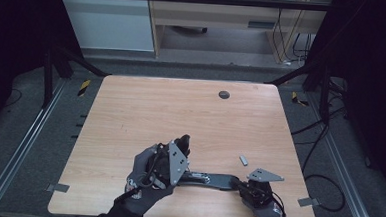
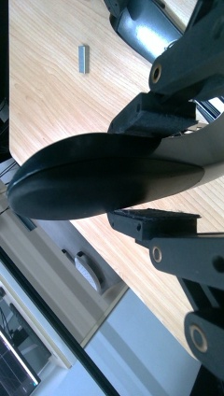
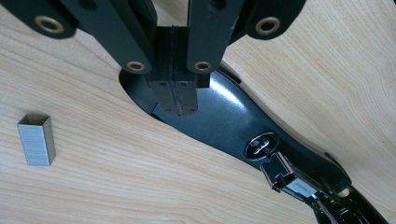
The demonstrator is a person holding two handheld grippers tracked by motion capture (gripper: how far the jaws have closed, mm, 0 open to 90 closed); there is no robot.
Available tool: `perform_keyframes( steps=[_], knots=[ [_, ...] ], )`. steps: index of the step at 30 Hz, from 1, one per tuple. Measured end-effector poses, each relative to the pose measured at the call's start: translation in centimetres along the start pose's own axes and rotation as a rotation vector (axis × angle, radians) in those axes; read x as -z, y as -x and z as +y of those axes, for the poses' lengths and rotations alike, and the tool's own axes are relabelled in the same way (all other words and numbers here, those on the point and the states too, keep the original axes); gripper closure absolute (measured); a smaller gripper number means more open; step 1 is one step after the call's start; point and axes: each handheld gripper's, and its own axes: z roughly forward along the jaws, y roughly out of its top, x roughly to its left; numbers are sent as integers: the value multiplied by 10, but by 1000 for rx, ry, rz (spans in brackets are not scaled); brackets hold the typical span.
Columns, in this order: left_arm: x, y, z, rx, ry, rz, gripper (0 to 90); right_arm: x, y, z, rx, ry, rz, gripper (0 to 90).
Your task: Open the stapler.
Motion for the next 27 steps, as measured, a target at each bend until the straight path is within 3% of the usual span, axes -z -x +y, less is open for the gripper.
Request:
perform_keyframes(
  steps=[27],
  knots=[
    [11,-21,-17,81,2,23,549,0,0,0,2,0,1,900]
  ],
)
